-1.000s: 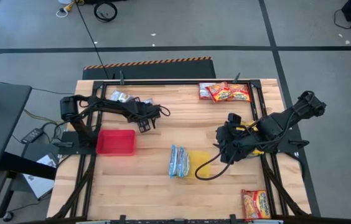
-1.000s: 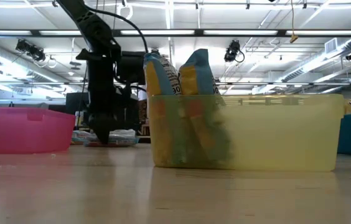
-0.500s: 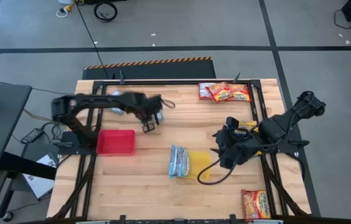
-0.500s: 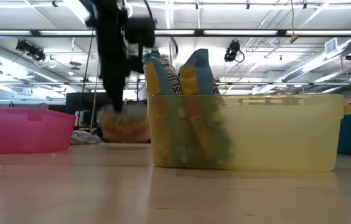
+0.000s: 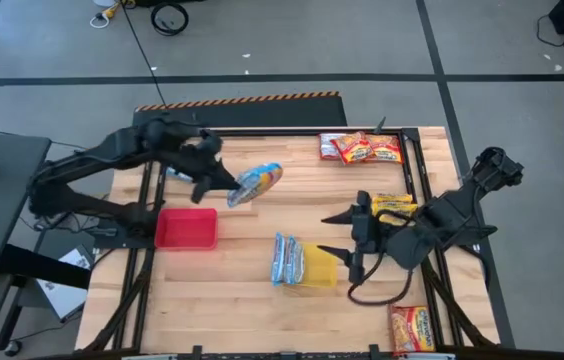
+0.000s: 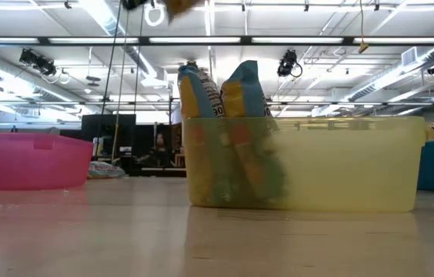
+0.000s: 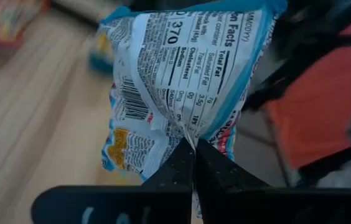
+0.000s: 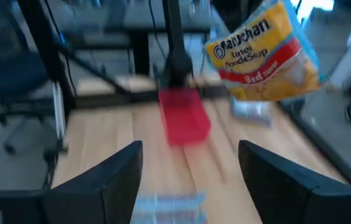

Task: Sort Maruchan noodles
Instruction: Put the light blue noodle pack into the yellow bin

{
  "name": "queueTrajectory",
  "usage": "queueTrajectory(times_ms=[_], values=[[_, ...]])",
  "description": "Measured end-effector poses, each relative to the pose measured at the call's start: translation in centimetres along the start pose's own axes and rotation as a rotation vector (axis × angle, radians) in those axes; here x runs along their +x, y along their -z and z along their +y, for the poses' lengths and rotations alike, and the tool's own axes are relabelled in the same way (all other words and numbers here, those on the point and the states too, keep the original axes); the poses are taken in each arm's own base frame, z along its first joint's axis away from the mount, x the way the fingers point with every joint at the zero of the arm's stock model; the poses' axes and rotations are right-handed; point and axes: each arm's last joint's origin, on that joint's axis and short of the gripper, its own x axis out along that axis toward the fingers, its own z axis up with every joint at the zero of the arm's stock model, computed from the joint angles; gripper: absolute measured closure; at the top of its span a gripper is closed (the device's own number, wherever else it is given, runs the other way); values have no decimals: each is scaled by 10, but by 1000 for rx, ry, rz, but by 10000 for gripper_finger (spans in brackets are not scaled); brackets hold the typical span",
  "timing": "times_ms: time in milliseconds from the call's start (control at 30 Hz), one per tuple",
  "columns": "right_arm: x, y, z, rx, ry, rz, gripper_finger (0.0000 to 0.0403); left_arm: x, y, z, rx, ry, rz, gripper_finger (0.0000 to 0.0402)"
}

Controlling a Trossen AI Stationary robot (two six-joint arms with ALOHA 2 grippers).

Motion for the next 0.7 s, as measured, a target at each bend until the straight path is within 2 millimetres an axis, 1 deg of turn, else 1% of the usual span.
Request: queueTrajectory(times_ms=[67,133,233,300,367,467,567,700], values=[[3,-11,-1,-16,-12,-78,122,-9,-4,-13,24,54,-78,394],[4,-22,-1,-77,-31,-160,110,-15,-6,-21,26,90,-128,394],[3,-37,0,-259,-53,-290,94,-17,-4,-24,-23,65,-135,394],[8,-41,-2,-361,-30,-320,90,-14,1,-21,-63,7,-103,395],[17,-43,-6,-431,1,-273,91,-7,6,-16,-115,-79,-59,395],[41,-41,-12,-508,43,-151,98,10,13,-6,-174,-203,28,395],[71,-31,-14,-596,51,-2,104,30,16,3,-206,-248,100,395],[112,-7,-11,-704,50,165,105,60,22,13,-247,-277,192,395]])
